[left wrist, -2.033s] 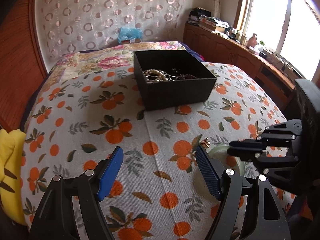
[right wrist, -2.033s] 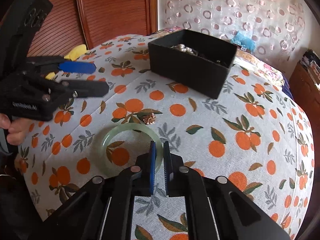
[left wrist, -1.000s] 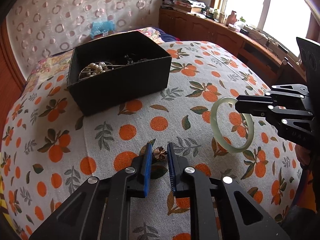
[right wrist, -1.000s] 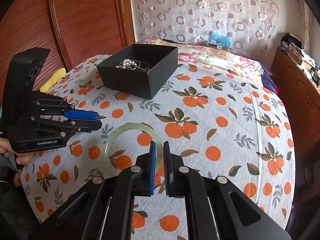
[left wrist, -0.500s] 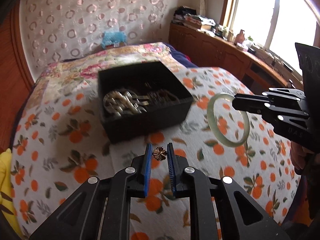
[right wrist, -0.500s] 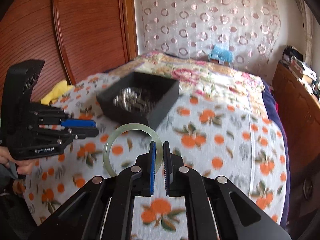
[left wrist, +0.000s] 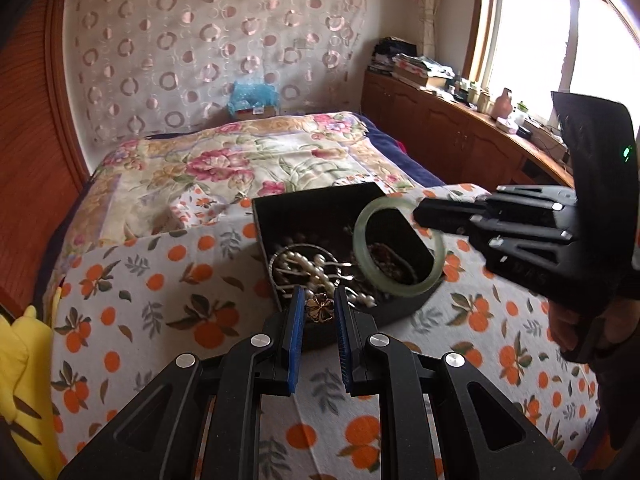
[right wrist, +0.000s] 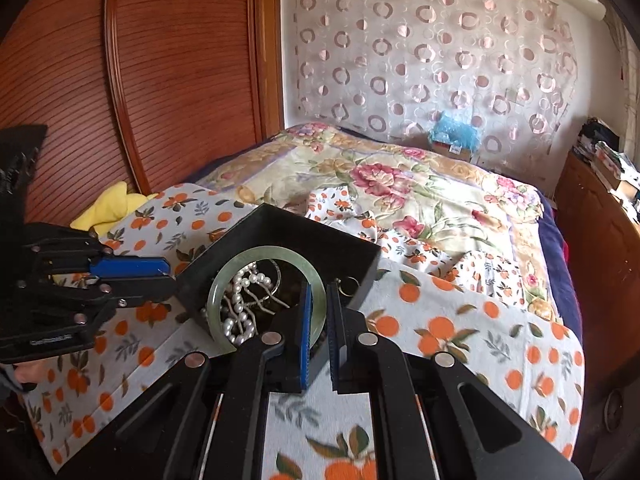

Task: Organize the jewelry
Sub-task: 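Drop the jade bangle into the box with the right tool while the left tool drops the gold ring in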

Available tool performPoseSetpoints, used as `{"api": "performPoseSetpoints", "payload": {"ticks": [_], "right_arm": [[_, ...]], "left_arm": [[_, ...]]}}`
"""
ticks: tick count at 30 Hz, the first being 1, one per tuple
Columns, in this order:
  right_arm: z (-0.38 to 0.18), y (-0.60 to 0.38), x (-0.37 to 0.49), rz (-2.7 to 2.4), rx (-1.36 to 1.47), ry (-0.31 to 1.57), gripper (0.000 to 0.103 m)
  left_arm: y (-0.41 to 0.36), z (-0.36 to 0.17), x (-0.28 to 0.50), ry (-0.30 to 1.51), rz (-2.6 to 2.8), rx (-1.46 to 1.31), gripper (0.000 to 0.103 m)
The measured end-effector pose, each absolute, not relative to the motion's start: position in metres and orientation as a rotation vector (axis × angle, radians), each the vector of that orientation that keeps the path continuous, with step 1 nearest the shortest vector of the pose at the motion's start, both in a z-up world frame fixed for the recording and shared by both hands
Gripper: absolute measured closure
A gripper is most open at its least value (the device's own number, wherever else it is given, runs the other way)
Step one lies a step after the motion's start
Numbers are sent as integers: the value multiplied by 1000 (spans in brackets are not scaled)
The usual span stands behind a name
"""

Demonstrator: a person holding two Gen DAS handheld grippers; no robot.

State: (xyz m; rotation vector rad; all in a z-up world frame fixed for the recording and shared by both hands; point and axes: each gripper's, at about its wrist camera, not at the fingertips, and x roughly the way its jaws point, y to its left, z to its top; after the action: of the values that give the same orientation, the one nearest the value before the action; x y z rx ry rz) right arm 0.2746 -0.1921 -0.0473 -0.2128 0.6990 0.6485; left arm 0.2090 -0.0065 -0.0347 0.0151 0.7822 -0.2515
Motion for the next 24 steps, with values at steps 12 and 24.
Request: {"api": "performPoseSetpoints", "payload": {"ticks": [12, 24], "right_arm": [[-64, -172, 287, 687, -215, 750, 94], [-54, -186, 276, 670, -171, 727, 93]], "left_arm": [[-4, -32, 236, 770, -245, 9, 89], [-20, -35, 265, 777, -258, 40, 89]]}}
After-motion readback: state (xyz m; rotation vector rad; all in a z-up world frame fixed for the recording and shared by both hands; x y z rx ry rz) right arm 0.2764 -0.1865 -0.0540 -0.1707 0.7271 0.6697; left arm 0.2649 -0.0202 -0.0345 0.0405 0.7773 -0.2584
